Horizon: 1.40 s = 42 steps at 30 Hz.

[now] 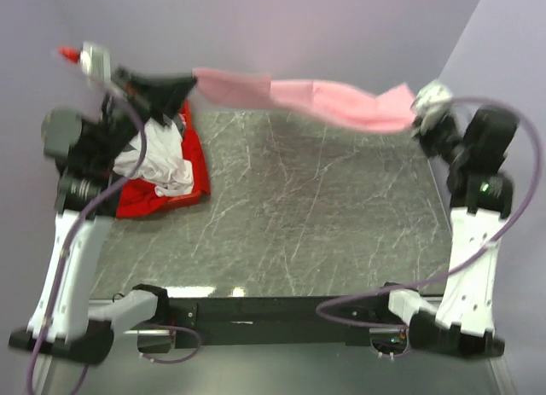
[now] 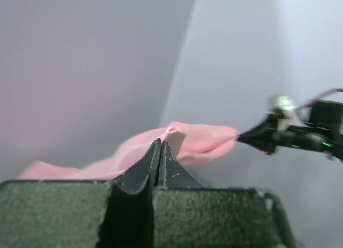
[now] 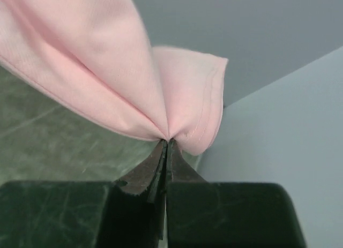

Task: Fold and stack the t-shirts
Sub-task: Flatten the tshirt out

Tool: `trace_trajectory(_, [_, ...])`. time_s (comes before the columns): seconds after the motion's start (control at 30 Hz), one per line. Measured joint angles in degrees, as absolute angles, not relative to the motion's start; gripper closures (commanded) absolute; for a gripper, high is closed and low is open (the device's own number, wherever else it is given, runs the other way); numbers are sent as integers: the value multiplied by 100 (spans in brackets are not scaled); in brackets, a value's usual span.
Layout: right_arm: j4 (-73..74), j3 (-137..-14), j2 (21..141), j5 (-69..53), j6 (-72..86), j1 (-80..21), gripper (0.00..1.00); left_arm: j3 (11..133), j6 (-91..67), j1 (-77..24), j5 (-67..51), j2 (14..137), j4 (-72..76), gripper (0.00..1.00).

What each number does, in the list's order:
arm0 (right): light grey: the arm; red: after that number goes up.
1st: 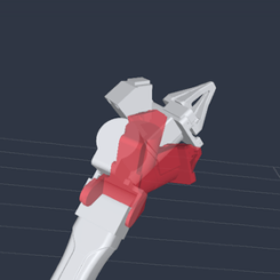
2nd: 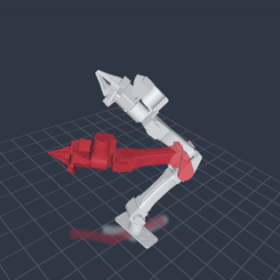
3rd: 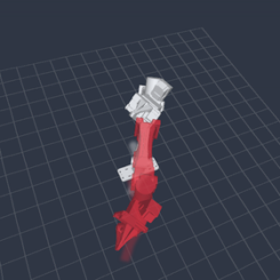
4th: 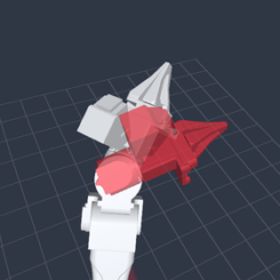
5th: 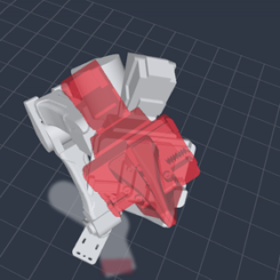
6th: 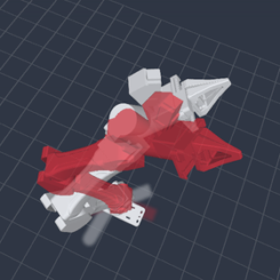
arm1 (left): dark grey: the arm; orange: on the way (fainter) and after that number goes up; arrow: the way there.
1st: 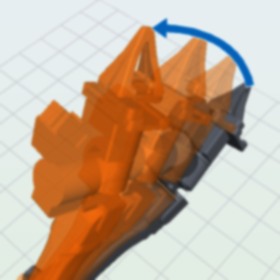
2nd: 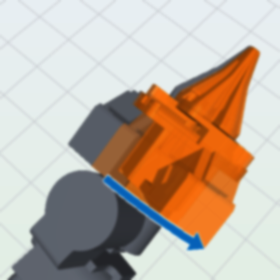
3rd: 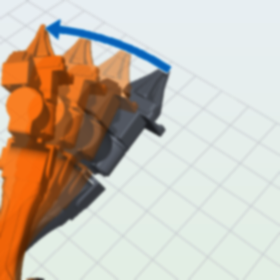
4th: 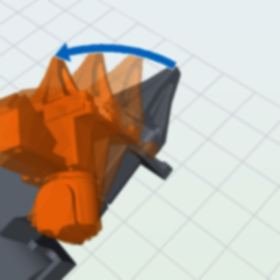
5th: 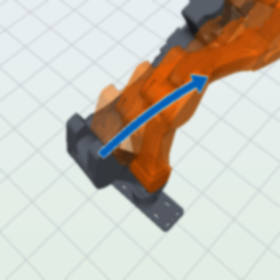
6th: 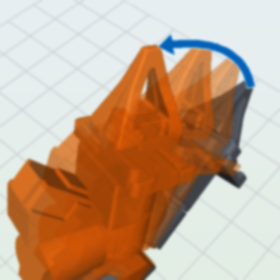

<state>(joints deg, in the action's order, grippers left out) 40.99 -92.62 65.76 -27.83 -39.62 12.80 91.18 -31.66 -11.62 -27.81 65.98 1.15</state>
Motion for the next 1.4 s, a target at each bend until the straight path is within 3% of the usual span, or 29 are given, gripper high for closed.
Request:
trace_trajectory(0.2, [4556, -5712, 5199, -3028, -5352, 1358, 100, 6294, -3564, -1614, -3813, 4692, 279, 99])
trace_trajectory(0.37, [5120, -3903, 5148, -2908, -6213, 1402, 100, 3533, -4163, -2567, -3771, 3787, -366, 99])
trace_trajectory(0.47, [5419, -3636, 5085, -2788, -6657, 1411, 89, 2143, -4720, -3144, -3736, 3033, -1157, 99])
trace_trajectory(0.5, [5481, -3636, 5089, -2744, -6757, 1422, 67, 1898, -4884, -3304, -3765, 2751, -1476, 91])
trace_trajectory(0.57, [5551, -3671, 5129, -2683, -6884, 1476, 50, 1778, -5054, -3474, -3868, 2383, -1927, 73])
trace_trajectory(0.6, [5631, -3745, 5186, -2659, -6967, 1527, 38, 1826, -5033, -3514, -3907, 2276, -2058, 49])
trace_trajectory(0.7, [5776, -4182, 5380, -2705, -7024, 1660, 33, 2519, -4790, -3540, -3813, 2536, -2869, 36])
trace_trajectory(0.8, [5745, -4722, 5564, -2882, -6838, 1704, 32, 3487, -4416, -3546, -3282, 3181, -3332, 31])
trace_trajectory(0.97, [5437, -5376, 6173, -3398, -6132, 1728, 32, 4458, -3916, -3524, -2180, 5009, -2650, 28])
trace_trajectory(1.1, [4720, -5428, 6869, -3632, -4976, 1737, 32, 5393, -3680, -3170, -1942, 7321, -1715, 41])
trace_trajectory(1.23, [3964, -5758, 7977, -3588, -3568, 1745, 37, 7636, -3494, -2609, -1973, 10248, -1175, 46])
trace_trajectory(1.4, [3105, -6027, 8842, -2609, -1962, 1776, 40, 10370, -3131, -2239, -1892, 12523, -1378, 45])
